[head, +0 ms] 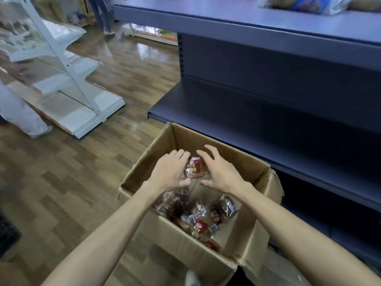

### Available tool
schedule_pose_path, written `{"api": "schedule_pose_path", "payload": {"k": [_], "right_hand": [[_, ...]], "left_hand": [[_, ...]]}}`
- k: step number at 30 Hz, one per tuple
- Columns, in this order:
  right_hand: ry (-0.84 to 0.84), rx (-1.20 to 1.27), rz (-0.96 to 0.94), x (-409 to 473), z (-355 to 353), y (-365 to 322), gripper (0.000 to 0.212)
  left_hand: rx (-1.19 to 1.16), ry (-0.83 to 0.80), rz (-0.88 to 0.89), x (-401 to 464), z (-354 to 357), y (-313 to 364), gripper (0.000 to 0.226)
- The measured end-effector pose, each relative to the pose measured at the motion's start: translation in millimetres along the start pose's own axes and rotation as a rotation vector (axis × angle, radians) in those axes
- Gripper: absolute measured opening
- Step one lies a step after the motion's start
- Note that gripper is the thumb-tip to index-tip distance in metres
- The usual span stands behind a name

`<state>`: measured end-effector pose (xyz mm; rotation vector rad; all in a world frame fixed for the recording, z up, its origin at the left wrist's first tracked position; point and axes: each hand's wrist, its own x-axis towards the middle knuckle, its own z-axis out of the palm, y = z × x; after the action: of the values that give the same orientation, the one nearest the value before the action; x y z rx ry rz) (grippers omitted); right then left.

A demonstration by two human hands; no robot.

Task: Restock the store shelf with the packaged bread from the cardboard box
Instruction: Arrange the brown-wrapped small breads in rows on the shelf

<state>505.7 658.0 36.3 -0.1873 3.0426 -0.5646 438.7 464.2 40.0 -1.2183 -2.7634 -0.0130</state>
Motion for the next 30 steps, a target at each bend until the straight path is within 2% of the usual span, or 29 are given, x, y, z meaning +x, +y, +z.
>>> {"api": "schedule_pose_path", "payload": {"k": [7, 13, 17, 30], "right_hand": [[0.134, 0.010, -0.050, -12.5, -20.0, -22.0, 0.076], [0.259, -0.023, -0.066, -21.8, -56.8, -38.1, 0.065], [0.325, -0.092, -0.065, -19.5, -92.3, -41.2, 0.065], [0.511, -0.278, -0.147, -18.2, -216.5, -35.2, 0.063]], "left_hand": [[-0.060, 0.102, 0.006, -12.7, -35.2, 1.1, 0.058], [-0.076, 0.227, 0.073, -18.0, -68.4, -5.6, 0.078], [-0.123, 0.301, 0.059, -15.2, -96.3, -9.6, 0.092], [-0.076, 0.435, 0.010, 16.5, -174.0, -2.7, 0.089]]}}
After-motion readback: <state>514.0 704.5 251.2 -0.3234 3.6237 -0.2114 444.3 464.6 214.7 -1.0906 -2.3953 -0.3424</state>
